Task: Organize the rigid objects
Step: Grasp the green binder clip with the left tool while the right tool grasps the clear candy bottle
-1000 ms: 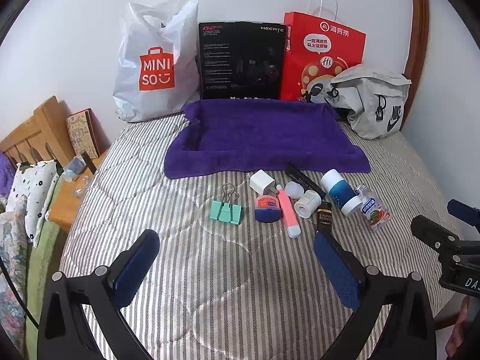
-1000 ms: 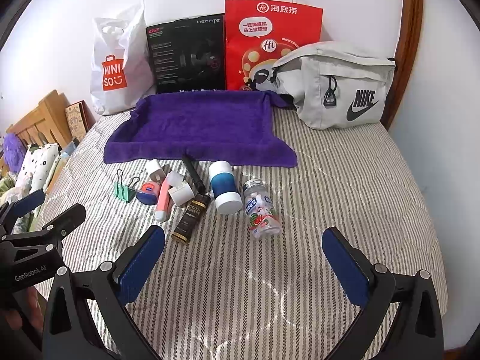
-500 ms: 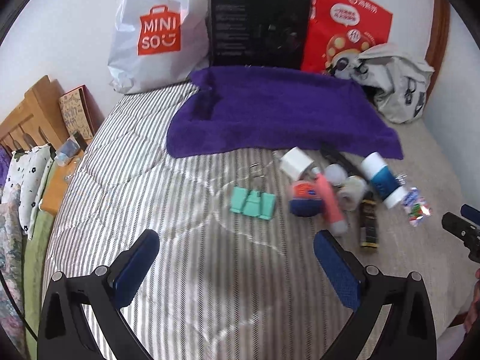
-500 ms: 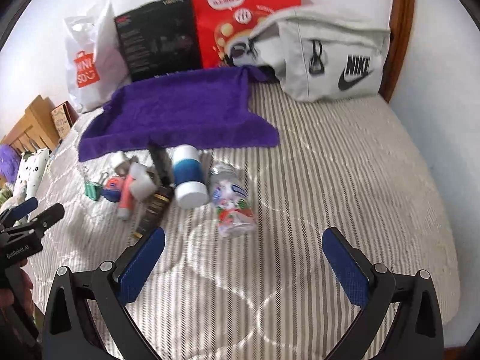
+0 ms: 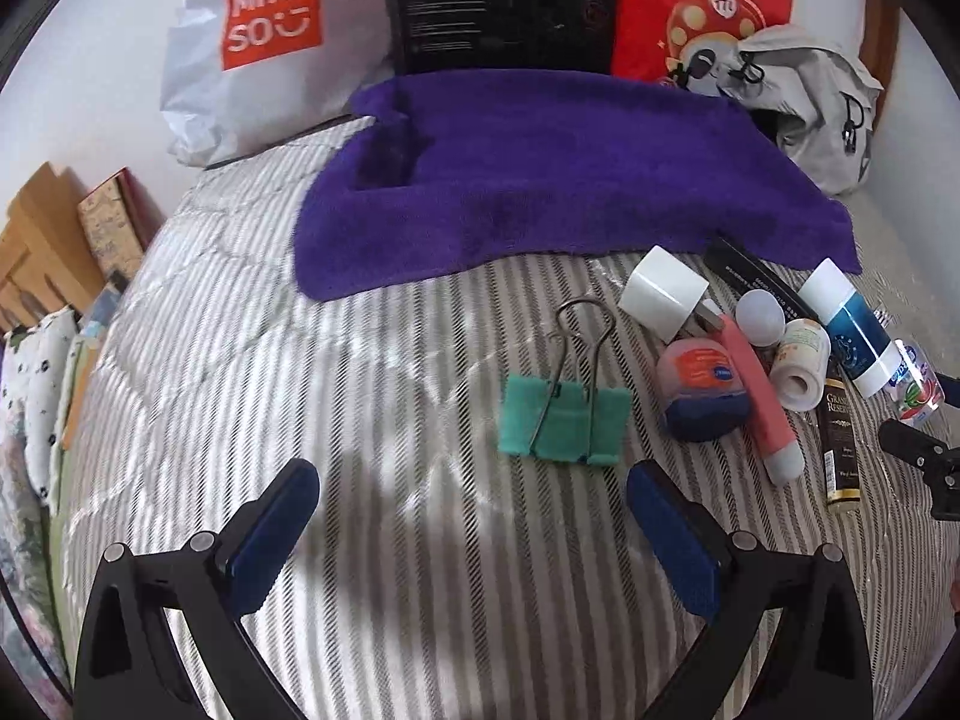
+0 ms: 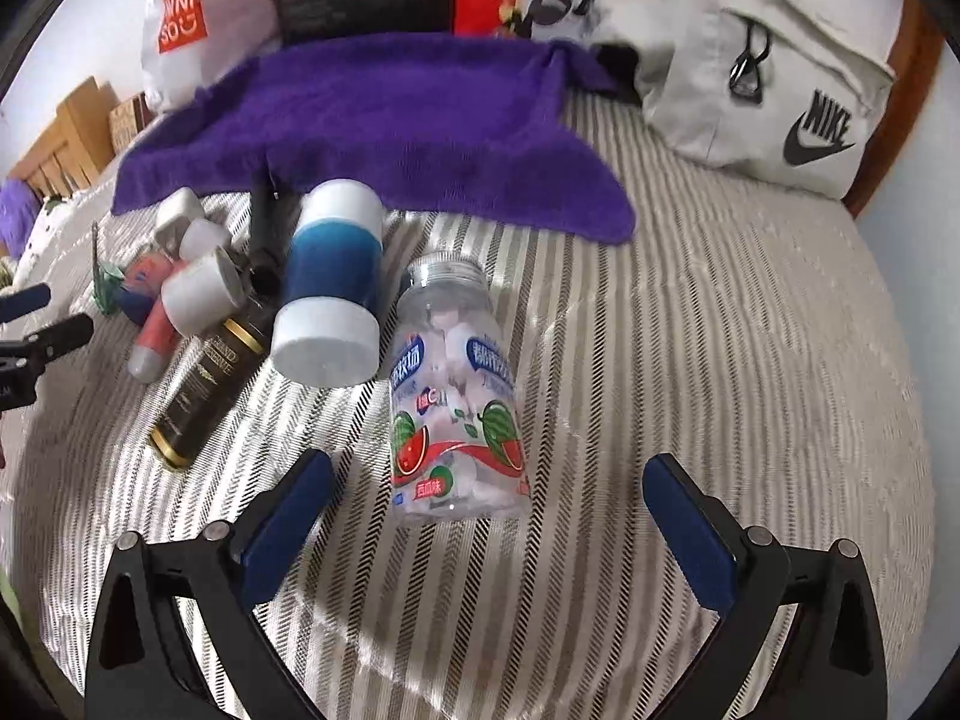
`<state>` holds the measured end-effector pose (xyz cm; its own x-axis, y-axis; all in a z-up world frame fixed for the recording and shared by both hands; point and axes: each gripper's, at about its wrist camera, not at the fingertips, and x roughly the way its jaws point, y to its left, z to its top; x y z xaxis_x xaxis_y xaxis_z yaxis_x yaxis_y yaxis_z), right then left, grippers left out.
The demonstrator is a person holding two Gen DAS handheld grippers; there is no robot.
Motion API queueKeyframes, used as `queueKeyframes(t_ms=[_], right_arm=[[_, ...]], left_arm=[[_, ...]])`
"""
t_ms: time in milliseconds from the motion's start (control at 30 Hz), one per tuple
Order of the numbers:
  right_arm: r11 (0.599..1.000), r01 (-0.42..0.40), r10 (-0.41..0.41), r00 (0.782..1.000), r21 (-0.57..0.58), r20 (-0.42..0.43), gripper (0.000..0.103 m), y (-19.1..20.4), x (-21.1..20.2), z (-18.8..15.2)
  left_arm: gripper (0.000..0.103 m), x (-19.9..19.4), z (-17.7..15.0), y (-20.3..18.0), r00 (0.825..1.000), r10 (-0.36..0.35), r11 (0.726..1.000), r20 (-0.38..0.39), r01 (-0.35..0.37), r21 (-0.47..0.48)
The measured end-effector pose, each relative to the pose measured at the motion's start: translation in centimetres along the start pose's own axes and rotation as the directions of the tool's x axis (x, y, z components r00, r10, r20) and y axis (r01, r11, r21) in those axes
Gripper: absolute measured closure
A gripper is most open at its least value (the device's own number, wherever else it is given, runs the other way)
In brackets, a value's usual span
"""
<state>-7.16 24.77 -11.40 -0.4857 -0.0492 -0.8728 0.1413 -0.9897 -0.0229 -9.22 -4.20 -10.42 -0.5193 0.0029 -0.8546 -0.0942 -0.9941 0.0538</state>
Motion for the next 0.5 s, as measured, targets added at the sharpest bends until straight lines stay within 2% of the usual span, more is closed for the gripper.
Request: queueKeyframes(t_ms=[67, 233, 367, 500], right_arm=[[0.999, -0.031, 0.031, 1.0, 0.025, -0.005, 0.0, -0.55, 0.39, 0.07], [0.999, -0.044, 0.044, 0.999, -0.008, -0.019, 0.0, -0.48, 0.77, 0.55], [0.998, -0.055, 0.056, 0.998, -0.031, 0.032, 0.0, -0.44, 0.67, 0.05], [0.997, -0.06, 0.062, 0.998, -0.04, 0.033, 0.0, -0.59, 0.77, 0.44]], left_arm=[[0.0, 0.47, 0.18, -0.2, 1.0, -0.016, 1.0, 0.002, 0.015, 0.015], [0.0, 1.03, 0.39, 0.0, 0.997, -0.077, 0.997, 0.007, 0.077, 0.026], [0.0, 1.1, 0.34, -0.02, 0.996, -0.088, 0.995, 0.022, 0.087, 0.042], [0.002, 1.1, 0.41, -0.16, 0.994, -0.1, 0.993, 0.041, 0.097, 0.063]])
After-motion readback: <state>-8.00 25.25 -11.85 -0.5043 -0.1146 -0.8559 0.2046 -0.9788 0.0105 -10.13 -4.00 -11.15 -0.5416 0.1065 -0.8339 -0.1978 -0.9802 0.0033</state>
